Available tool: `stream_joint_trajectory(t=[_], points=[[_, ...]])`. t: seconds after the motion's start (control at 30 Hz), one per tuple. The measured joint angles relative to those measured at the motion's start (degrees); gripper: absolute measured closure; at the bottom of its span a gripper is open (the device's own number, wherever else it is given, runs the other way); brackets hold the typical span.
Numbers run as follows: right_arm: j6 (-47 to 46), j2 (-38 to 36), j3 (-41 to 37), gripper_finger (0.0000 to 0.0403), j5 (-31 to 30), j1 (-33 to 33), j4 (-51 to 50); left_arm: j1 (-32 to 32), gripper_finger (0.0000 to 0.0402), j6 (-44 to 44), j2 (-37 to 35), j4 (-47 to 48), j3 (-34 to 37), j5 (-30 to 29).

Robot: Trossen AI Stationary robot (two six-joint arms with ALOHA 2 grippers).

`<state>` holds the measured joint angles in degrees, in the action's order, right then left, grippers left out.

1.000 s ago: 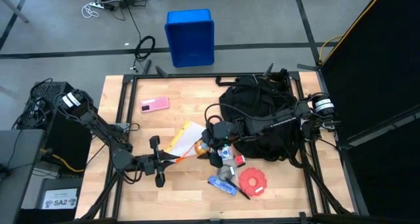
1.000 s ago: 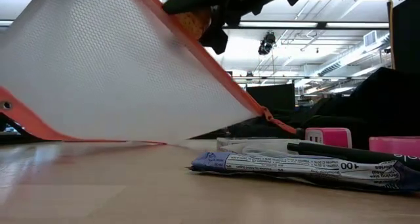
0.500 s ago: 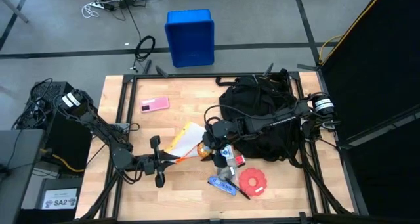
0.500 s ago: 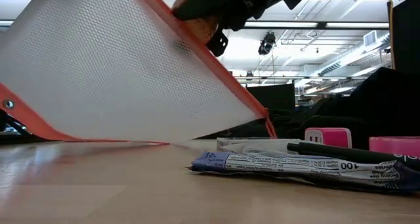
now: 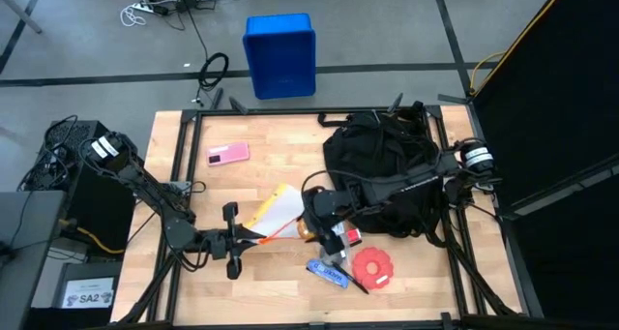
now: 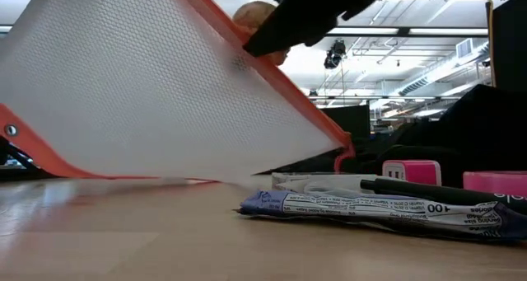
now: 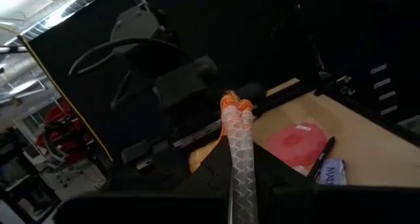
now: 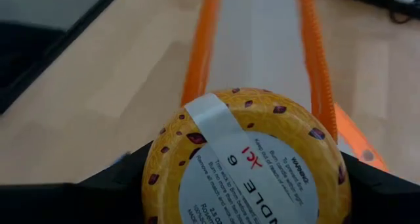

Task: Unpack backpack
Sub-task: Put the scented candle into the zip bag

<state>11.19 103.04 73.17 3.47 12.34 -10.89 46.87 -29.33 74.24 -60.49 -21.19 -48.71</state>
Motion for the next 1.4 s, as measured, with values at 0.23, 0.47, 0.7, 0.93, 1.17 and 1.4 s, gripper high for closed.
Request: stream_joint_trajectory(t=[0.23,0.47,0.7,0.93,1.17,1.4], points=[[5.91,0.0,3.17,0.0145,-8.09,3.94,-5.94,0.0,0.0402,1.48,0.0,0.2,-0.02,0.01],[13.77,0.0,3.34,0.0145,-15.38,6.78,-6.17,0.0,0.0402,4.19,0.0,0.02,-0.02,-0.02],[20.19,0.0,3.34,0.0145,-16.84,7.97,-6.68,0.0,0.0402,5.7,0.0,-0.05,-0.02,2.19],[27.35,0.0,3.36,0.0145,-19.13,9.88,-7.21,0.0,0.0402,8.7,0.0,0.35,-0.02,2.51],[34.82,0.0,3.34,0.0145,-23.29,11.85,-7.45,0.0,0.0402,10.69,0.0,0.83,-0.02,2.51],[38.29,0.0,3.35,0.0145,-23.51,12.43,-7.1,0.0,0.0402,12.51,0.0,1.07,-0.02,2.49]])
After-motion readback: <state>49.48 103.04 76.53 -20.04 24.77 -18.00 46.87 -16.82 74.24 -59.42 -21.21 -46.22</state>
